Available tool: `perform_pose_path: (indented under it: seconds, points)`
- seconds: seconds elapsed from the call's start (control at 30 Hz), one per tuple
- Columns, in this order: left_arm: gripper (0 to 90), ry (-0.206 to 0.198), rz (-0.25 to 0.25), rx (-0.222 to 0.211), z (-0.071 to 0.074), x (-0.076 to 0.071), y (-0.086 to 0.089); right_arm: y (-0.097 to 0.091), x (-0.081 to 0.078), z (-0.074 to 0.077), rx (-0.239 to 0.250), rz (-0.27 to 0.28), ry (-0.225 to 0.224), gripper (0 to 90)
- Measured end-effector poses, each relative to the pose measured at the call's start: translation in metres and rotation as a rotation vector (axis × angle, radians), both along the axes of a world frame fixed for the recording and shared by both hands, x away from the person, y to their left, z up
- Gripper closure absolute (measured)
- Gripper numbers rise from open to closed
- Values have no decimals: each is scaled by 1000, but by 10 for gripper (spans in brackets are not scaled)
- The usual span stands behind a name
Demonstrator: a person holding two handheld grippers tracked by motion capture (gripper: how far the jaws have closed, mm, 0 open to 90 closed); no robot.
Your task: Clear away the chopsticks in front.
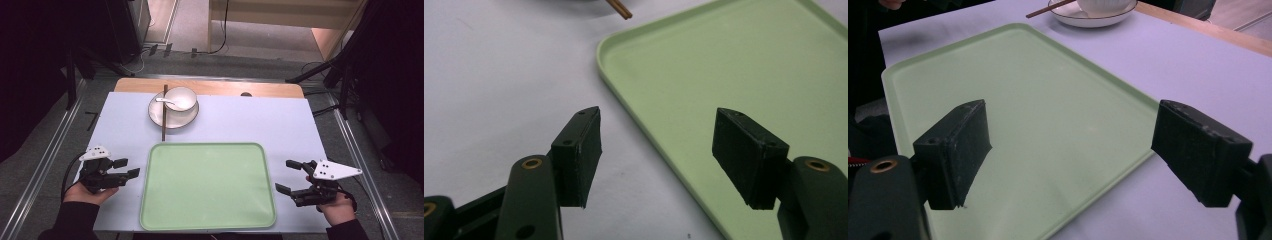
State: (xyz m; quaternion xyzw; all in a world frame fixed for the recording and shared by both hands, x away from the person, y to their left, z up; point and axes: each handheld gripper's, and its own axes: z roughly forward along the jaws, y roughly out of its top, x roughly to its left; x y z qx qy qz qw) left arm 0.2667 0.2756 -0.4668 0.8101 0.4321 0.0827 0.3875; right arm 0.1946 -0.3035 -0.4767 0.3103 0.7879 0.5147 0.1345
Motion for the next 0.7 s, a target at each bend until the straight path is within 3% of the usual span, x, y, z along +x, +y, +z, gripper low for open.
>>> perform_pose_path:
  seconds: [0.53,0.63,0.7]
  points:
    - [407,3,8,5,2,2,-2,0,0,0,-1,2,-1,161]
    - [405,-21,24,28,6,11,-2,1,0,0,-2,2,0,161]
    - [395,-25,37,16,7,19,-1,0,0,0,-3,1,0,161]
